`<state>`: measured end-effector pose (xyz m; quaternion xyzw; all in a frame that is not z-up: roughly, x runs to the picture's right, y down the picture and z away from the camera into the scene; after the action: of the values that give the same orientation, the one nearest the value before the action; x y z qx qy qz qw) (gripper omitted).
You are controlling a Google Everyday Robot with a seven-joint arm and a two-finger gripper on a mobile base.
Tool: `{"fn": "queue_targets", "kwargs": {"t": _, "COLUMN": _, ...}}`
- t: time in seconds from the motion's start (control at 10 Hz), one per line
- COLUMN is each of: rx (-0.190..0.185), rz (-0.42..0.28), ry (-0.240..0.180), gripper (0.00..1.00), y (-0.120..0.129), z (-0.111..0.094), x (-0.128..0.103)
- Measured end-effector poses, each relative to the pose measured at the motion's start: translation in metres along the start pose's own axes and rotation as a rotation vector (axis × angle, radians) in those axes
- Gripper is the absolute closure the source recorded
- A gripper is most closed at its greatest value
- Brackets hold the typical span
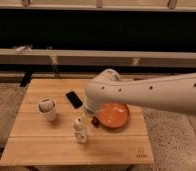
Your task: Knock the bottle over
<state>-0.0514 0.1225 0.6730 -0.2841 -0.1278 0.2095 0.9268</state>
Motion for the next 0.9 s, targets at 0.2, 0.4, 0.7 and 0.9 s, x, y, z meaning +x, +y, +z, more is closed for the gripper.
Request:
{"fn": "queue_targets", "kwargs": {"t": 0.2, "rx": -0.039, "rz": 0.006, "ry": -0.071, "gripper": 0.20, "y": 0.008, "z": 0.001, "x": -0.009}}
{"fn": "queue_targets", "kwargs": {"t": 0.4, "rx": -0.063, "rz": 0.008, "ry": -0.076, "gripper": 0.20, "y": 0.011, "z": 0.004, "x": -0.012}}
{"fn": "queue_targets", "kwargs": {"t": 0.7, "rx": -0.085, "rz": -0.001, "ry": -0.069, "gripper": 0.20, "y": 0.012, "z": 0.008, "x": -0.014}}
{"fn": "queue_targets", "kwargs": {"t": 0.9, "rx": -0.096, "rz": -0.004, "ry": -0.067, "gripper": 0.20, "y": 0.010, "z": 0.009, "x": -0.012}}
